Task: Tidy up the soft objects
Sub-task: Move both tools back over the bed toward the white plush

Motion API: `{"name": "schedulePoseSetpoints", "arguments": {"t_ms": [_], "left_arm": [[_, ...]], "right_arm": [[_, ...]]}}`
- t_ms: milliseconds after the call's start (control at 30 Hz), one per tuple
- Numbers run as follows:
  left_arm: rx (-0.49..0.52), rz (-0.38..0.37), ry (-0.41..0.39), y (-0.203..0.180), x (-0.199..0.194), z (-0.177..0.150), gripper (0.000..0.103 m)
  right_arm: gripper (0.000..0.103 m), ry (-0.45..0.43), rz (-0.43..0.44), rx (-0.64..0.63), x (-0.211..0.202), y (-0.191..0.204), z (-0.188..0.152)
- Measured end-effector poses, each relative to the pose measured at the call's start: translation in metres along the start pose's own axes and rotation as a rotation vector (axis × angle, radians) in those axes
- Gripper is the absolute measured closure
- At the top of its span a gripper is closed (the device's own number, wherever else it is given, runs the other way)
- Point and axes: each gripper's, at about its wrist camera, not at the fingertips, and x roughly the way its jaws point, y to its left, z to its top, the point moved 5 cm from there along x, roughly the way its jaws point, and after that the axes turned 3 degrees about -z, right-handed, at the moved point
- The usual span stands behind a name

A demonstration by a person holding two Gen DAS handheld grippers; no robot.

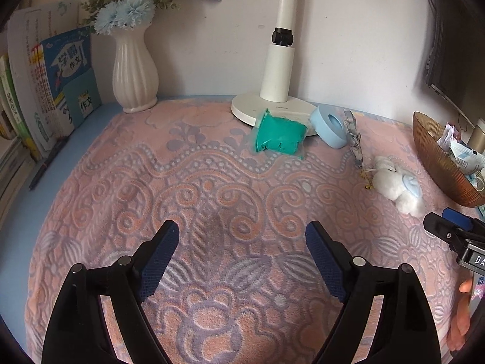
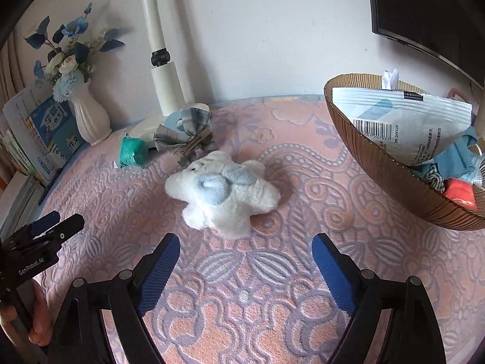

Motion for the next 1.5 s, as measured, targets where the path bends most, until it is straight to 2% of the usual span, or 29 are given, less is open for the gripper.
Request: {"name": "schedulePoseSetpoints", "arguments": {"t_ms": [367,1500], "left_arm": [[-0.001,-0.005,0.003,-0.0001,0.0014,0.0001,0.018],[0.004,-0.001,0.014,-0.0011,0.003,-0.0004,0.018]], "right_arm": [[0.015,0.029,0.022,0.043,0.0032,-0.0072,-0.0013],[0.015,0.05,0.019,0.032,0.0063,-0.0042,-0.0033]]}}
